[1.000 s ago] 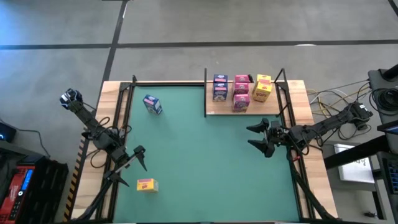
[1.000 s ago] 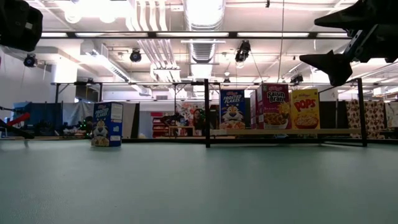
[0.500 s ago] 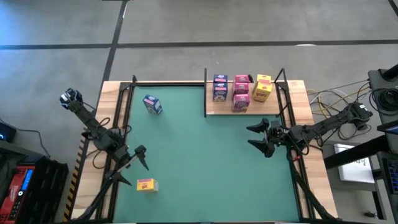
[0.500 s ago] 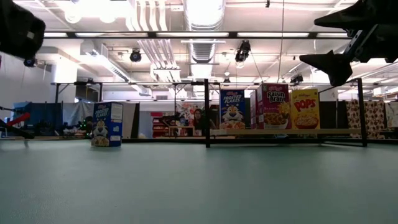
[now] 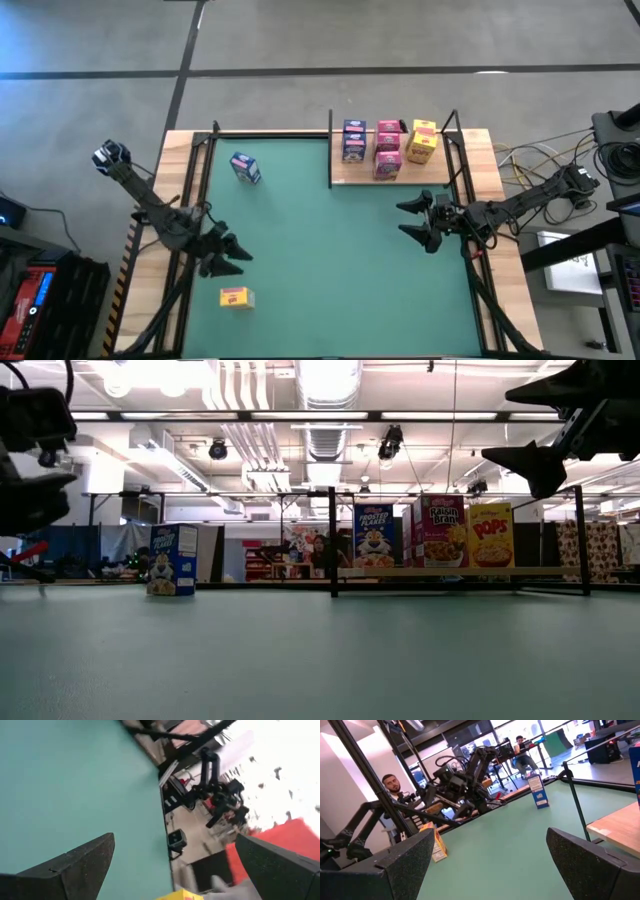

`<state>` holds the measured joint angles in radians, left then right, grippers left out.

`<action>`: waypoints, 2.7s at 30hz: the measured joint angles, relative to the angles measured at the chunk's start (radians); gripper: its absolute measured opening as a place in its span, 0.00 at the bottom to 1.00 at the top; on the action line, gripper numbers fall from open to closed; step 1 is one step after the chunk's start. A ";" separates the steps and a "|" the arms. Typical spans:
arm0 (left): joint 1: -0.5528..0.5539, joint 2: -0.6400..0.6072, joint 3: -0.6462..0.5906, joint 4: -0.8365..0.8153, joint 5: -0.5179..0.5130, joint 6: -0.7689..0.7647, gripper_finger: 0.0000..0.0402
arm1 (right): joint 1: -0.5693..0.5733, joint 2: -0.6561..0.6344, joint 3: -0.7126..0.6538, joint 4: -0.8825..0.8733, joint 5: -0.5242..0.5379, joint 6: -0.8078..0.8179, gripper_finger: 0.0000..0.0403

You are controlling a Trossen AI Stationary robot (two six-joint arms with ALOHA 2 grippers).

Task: Stack cereal on shelf
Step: Move the blue cereal box to the center

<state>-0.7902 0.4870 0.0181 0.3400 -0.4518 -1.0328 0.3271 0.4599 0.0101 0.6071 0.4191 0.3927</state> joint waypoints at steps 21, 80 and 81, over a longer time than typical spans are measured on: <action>0.001 0.116 0.000 0.052 0.261 -0.867 0.99 | 0.000 0.000 0.000 -0.001 0.000 0.000 0.93; 0.782 0.647 0.914 -1.232 0.760 -0.356 0.99 | 0.000 0.000 0.000 -0.005 0.000 0.000 0.93; 0.773 0.659 0.930 -1.253 0.733 -0.352 0.99 | 0.000 0.000 0.000 -0.005 0.000 0.000 0.93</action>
<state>-0.0173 1.1460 0.9479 -0.9128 0.2811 -1.3845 0.3271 0.4599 0.0101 0.6022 0.4191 0.3926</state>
